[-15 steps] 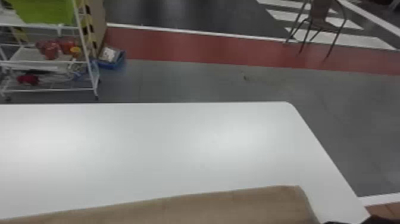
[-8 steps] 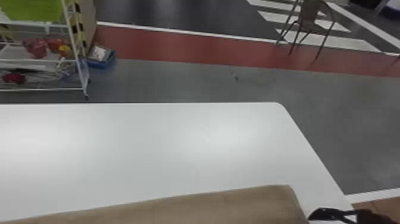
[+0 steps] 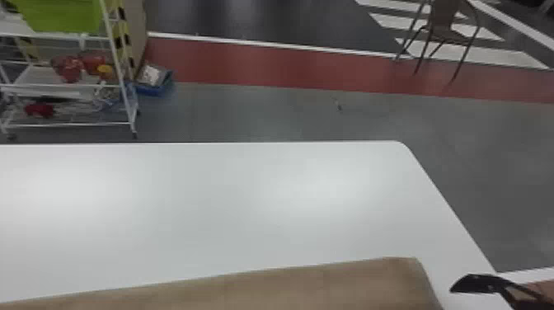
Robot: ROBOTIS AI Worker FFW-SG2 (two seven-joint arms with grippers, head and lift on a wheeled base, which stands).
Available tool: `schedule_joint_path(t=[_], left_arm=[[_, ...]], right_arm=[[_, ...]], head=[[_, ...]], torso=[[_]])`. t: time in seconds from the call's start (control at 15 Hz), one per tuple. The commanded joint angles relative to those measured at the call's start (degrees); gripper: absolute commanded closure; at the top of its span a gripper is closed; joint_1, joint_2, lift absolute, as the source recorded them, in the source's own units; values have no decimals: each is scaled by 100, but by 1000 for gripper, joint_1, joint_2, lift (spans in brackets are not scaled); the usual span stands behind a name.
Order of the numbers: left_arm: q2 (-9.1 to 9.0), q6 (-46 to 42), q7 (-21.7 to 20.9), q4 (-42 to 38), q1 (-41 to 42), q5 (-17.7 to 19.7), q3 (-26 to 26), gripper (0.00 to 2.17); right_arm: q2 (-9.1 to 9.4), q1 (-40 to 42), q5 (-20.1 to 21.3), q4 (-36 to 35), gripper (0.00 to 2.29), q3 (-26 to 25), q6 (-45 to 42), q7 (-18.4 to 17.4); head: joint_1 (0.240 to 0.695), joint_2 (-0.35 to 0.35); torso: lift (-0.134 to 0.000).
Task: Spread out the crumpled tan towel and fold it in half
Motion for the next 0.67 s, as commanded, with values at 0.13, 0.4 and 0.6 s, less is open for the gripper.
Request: schedule_joint_path(t=[0.13,0.4,0.6], left_arm=[[-15,567,-57,-131,0,95,54,-2],[-15,619,-57,-219,-9,7,81,9],[-15,619,-57,-263,-9,34,151,9]], right_arm=[[-16,2,20,-22,39,-23,9,28],[-33,-42,20,-5,46,-5,9,28],[-42,-60,28,21,46,-5,-9,28]], head=[[695,-196],[695,-177],[695,-169]], torso=[[-120],[-120],[-120]])
